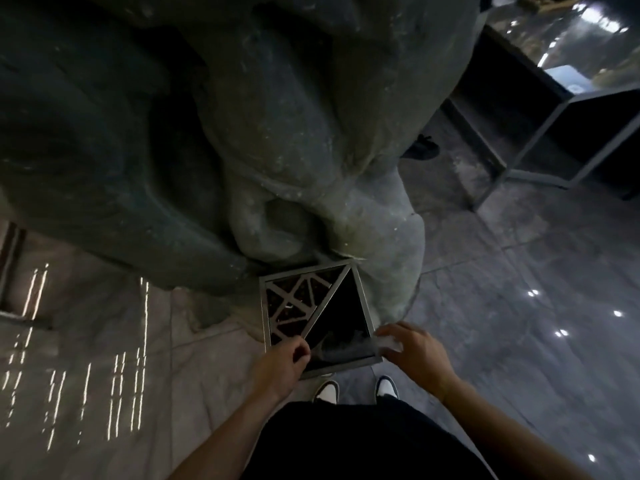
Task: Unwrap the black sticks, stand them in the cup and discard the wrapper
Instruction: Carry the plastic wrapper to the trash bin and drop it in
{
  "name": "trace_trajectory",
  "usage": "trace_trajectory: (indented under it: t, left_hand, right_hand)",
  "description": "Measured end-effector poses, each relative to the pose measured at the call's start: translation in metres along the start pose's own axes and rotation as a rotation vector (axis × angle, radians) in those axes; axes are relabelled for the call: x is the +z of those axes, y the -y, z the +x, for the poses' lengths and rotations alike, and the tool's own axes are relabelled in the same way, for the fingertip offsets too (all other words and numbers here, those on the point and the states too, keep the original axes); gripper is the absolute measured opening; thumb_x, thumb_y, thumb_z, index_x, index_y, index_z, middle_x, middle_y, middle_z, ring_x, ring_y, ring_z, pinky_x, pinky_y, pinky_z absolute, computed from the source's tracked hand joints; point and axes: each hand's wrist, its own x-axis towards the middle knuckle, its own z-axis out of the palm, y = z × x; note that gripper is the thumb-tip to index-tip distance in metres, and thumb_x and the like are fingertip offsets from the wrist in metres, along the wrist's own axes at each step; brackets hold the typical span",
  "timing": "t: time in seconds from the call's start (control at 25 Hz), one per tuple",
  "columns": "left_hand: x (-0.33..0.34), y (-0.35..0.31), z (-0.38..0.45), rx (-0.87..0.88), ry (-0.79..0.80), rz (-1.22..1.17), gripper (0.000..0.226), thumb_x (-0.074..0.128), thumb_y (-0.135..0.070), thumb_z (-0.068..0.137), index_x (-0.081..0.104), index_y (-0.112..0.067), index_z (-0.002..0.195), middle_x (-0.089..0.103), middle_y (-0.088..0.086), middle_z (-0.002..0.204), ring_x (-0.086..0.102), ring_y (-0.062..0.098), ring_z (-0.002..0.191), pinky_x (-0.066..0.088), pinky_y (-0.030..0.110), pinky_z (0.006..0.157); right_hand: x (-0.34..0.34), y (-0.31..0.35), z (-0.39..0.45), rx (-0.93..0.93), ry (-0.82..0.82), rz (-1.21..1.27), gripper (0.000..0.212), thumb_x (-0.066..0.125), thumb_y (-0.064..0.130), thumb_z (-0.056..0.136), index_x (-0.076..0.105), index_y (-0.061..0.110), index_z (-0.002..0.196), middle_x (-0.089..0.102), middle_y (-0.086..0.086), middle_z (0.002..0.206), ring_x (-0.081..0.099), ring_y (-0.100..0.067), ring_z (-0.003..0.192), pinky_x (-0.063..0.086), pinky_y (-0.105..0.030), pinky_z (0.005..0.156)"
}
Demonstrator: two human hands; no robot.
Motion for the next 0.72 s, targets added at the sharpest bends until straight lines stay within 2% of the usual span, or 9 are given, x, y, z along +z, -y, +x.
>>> trace_trajectory:
  t: [0.08, 0.16, 0.24, 0.36, 0.44, 0.56, 0.72]
  left_hand:
    - [0.011, 0.002, 0.0, -0.076, -0.008, -0.001, 0.008, 0.067, -0.024, 0.083, 0.061, -0.03, 0.084, 0.069, -0.01, 0.081, 0.064, 0.007, 0.076, 0.054, 0.032, 0.071]
    - [0.022, 0.003, -0.001, -0.162, -0.012, 0.0, 0.007, 0.067, -0.023, 0.084, 0.063, -0.028, 0.085, 0.071, -0.005, 0.084, 0.066, 0.014, 0.079, 0.05, 0.029, 0.068]
    - [0.03, 0.001, -0.003, -0.232, -0.039, -0.003, 0.007, 0.067, -0.021, 0.085, 0.066, -0.024, 0.091, 0.071, -0.002, 0.091, 0.067, 0.019, 0.086, 0.042, 0.024, 0.067]
    - [0.036, -0.005, -0.012, -0.212, -0.022, -0.013, 0.03, 0.069, -0.029, 0.082, 0.064, -0.026, 0.111, 0.06, -0.009, 0.113, 0.064, 0.014, 0.096, 0.047, 0.027, 0.077]
    - [0.037, -0.007, -0.02, -0.147, 0.016, 0.008, 0.038, 0.069, -0.035, 0.08, 0.062, -0.028, 0.117, 0.054, -0.011, 0.12, 0.061, 0.013, 0.102, 0.05, 0.031, 0.083]
    - [0.039, -0.005, -0.029, -0.122, 0.004, 0.042, 0.037, 0.066, -0.033, 0.081, 0.063, -0.028, 0.117, 0.055, -0.008, 0.124, 0.059, 0.013, 0.106, 0.05, 0.032, 0.088]
    - [0.042, -0.007, -0.027, -0.192, 0.024, 0.107, 0.029, 0.056, -0.034, 0.09, 0.061, -0.028, 0.119, 0.056, -0.007, 0.125, 0.058, 0.015, 0.111, 0.048, 0.034, 0.09]
  right_hand:
    - [-0.002, -0.005, 0.003, -0.054, 0.048, 0.028, 0.026, 0.066, 0.042, 0.084, 0.062, 0.044, 0.109, 0.056, 0.029, 0.104, 0.054, 0.006, 0.08, 0.039, -0.009, 0.063]
    - [-0.002, -0.009, 0.006, -0.093, 0.1, 0.041, 0.018, 0.063, 0.04, 0.087, 0.066, 0.042, 0.105, 0.069, 0.022, 0.103, 0.06, 0.006, 0.079, 0.048, -0.013, 0.065]
    - [0.002, -0.01, 0.01, -0.122, 0.119, 0.045, 0.013, 0.064, 0.037, 0.087, 0.071, 0.039, 0.098, 0.073, 0.017, 0.098, 0.065, 0.002, 0.078, 0.051, -0.017, 0.065]
    - [0.007, -0.005, 0.017, -0.124, 0.167, 0.005, 0.012, 0.064, 0.034, 0.088, 0.073, 0.036, 0.095, 0.074, 0.016, 0.098, 0.067, -0.004, 0.083, 0.046, -0.018, 0.064]
    - [0.011, -0.004, 0.023, -0.113, 0.217, -0.007, 0.013, 0.063, 0.034, 0.088, 0.073, 0.035, 0.096, 0.074, 0.013, 0.099, 0.067, -0.006, 0.085, 0.046, -0.019, 0.065]
    - [0.016, -0.002, 0.032, -0.111, 0.29, -0.065, 0.016, 0.058, 0.035, 0.09, 0.072, 0.035, 0.097, 0.073, 0.011, 0.102, 0.068, -0.01, 0.086, 0.053, -0.027, 0.069]
    - [0.026, -0.004, 0.04, -0.119, 0.394, -0.193, 0.02, 0.052, 0.037, 0.093, 0.07, 0.035, 0.103, 0.073, 0.007, 0.106, 0.068, -0.014, 0.09, 0.055, -0.029, 0.071]
